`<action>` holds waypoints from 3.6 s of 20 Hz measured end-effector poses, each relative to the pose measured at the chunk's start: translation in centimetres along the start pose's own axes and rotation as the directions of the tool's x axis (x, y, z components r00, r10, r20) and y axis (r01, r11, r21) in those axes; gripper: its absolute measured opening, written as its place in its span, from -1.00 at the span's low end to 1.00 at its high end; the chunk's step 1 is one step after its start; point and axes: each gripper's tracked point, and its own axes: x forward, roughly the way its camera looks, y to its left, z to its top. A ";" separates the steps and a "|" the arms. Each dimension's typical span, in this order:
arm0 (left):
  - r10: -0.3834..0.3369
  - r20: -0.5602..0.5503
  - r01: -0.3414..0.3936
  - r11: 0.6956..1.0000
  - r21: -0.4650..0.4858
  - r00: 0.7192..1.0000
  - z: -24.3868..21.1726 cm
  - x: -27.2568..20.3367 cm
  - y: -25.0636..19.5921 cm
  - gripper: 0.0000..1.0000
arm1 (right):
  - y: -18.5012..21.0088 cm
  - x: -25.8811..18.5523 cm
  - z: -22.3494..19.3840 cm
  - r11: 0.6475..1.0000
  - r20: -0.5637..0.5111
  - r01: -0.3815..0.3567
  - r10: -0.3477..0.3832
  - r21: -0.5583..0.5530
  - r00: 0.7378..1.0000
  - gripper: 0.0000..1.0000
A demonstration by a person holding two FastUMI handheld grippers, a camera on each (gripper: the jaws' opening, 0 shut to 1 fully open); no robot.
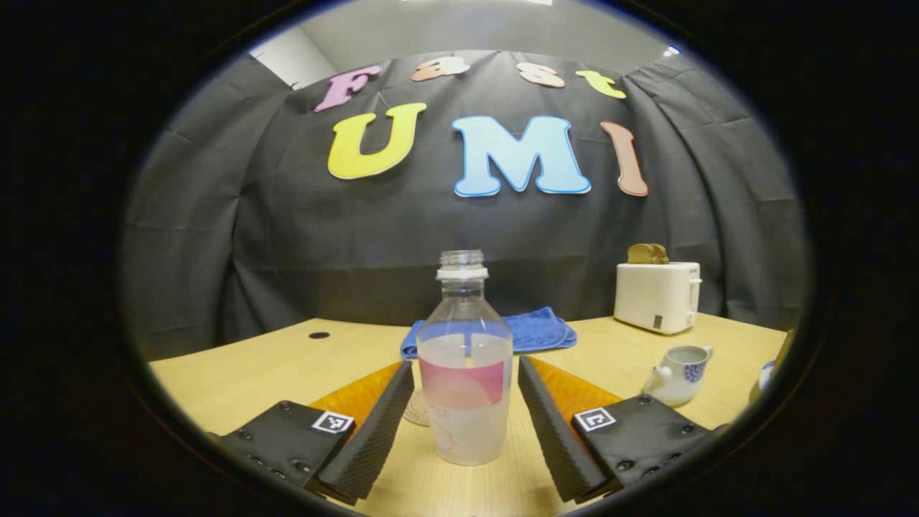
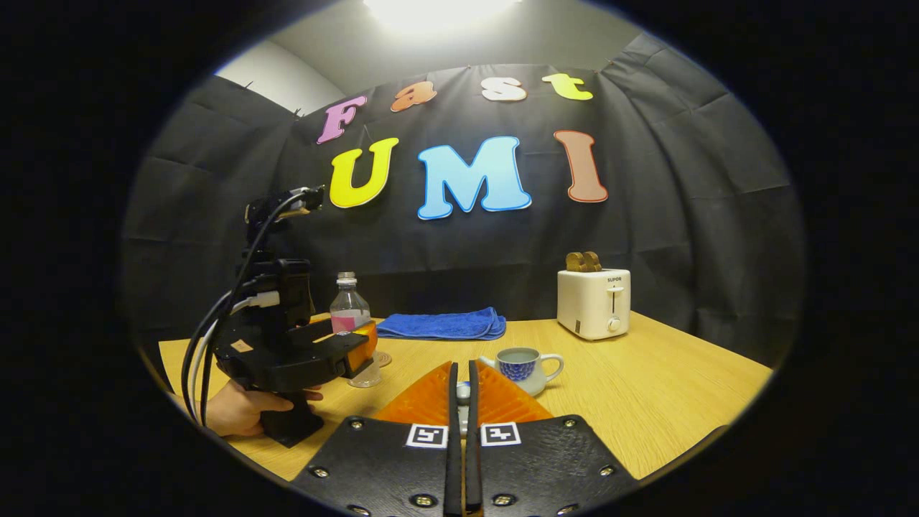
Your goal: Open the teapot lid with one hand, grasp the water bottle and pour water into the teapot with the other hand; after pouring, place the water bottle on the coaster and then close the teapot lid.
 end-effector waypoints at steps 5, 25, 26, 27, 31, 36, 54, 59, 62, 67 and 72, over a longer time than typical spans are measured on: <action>-0.021 -0.003 0.021 1.000 0.000 1.000 0.0 1.0 -0.3 0.89 | -0.1 0.4 -0.8 1.000 -0.020 -0.008 0.008 0.003 1.000 -0.95; -0.143 -0.016 0.129 0.835 0.535 0.990 0.6 -0.2 -6.9 0.64 | -4.3 -2.9 -1.6 0.997 -0.068 0.075 -0.074 0.004 0.995 -0.95; -0.155 -0.015 0.136 0.814 0.564 0.988 0.5 -0.3 -7.4 0.67 | -4.5 -3.1 -1.7 0.997 -0.075 0.081 -0.081 -0.005 0.994 -0.95; -0.166 -0.007 0.138 0.793 0.593 0.986 0.8 -0.3 -8.0 0.67 | -4.6 -3.2 -1.9 0.996 -0.078 0.085 -0.086 -0.012 0.993 -0.95; -0.192 0.001 0.137 0.704 0.696 0.981 1.0 0.2 -9.5 0.66 | -5.5 -4.2 -1.7 0.994 -0.083 0.108 -0.109 -0.017 0.991 -0.95; -0.211 -0.043 0.157 0.563 0.811 0.977 -0.1 1.2 -10.9 0.67 | -6.4 -5.7 -2.0 0.991 -0.100 0.137 -0.137 -0.004 0.986 -0.95; -0.225 -0.179 0.215 0.146 0.966 0.958 -3.5 2.9 -14.9 0.67 | -6.2 -8.2 -2.2 0.991 -0.114 0.129 -0.125 0.020 0.986 -0.95; -0.229 -0.193 0.208 0.043 0.977 0.954 -3.2 2.8 -15.7 0.67 | -6.3 -8.2 -2.3 0.991 -0.114 0.128 -0.124 0.025 0.986 -0.95; -0.207 -0.177 0.172 -0.040 0.984 0.962 -2.6 3.2 -15.7 0.67 | -6.5 -8.1 -2.3 0.991 -0.118 0.131 -0.126 0.030 0.985 -0.95; -0.198 -0.181 0.156 -0.136 0.978 0.963 -2.3 3.5 -15.8 0.67 | -6.6 -8.2 -2.3 0.991 -0.118 0.132 -0.128 0.030 0.985 -0.95; -0.193 -0.187 0.139 -0.238 0.961 0.963 -1.7 3.6 -16.4 0.67 | -6.7 -8.1 -2.3 0.991 -0.120 0.131 -0.126 0.032 0.985 -0.95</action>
